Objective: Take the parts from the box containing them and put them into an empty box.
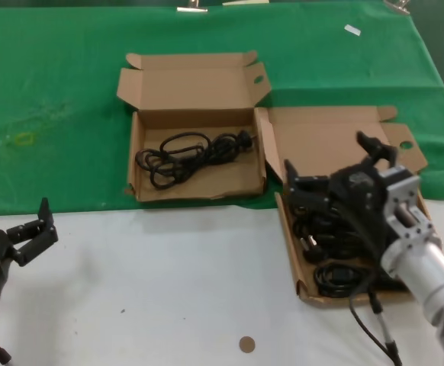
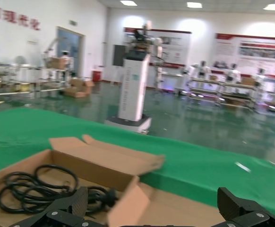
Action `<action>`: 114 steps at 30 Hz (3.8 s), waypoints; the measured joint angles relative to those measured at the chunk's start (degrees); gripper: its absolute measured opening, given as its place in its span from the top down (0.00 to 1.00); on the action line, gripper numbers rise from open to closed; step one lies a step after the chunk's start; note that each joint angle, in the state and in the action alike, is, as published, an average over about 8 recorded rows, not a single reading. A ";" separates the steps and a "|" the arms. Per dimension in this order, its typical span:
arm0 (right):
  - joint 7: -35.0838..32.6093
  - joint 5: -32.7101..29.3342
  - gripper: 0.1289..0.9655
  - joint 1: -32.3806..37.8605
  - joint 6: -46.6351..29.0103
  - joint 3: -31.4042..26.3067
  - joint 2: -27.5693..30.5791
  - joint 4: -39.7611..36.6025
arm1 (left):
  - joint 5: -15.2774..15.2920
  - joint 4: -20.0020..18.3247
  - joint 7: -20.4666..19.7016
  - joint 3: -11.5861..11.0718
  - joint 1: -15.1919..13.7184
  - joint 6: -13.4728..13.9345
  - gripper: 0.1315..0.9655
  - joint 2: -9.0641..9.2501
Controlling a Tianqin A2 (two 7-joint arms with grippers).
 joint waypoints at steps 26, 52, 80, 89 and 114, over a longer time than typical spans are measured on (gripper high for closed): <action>-0.28 3.83 0.00 -6.03 4.73 3.17 0.08 3.47 | 0.00 0.00 -0.02 0.00 0.00 0.00 0.00 0.00; -0.28 3.82 0.00 -6.03 4.73 3.17 0.08 3.47 | 0.00 0.00 -0.02 0.00 0.00 0.00 0.00 0.00; -0.27 3.82 0.00 -6.03 4.73 3.17 0.08 3.47 | 0.00 0.00 -0.02 0.00 0.00 0.00 0.00 0.00; -0.27 3.82 0.00 -6.03 4.73 3.17 0.08 3.46 | 0.00 0.00 -0.02 0.00 0.00 0.00 0.00 0.00; -0.27 3.82 0.00 -6.03 4.73 3.17 0.08 3.46 | 0.00 0.00 -0.02 0.00 0.00 0.00 0.00 0.00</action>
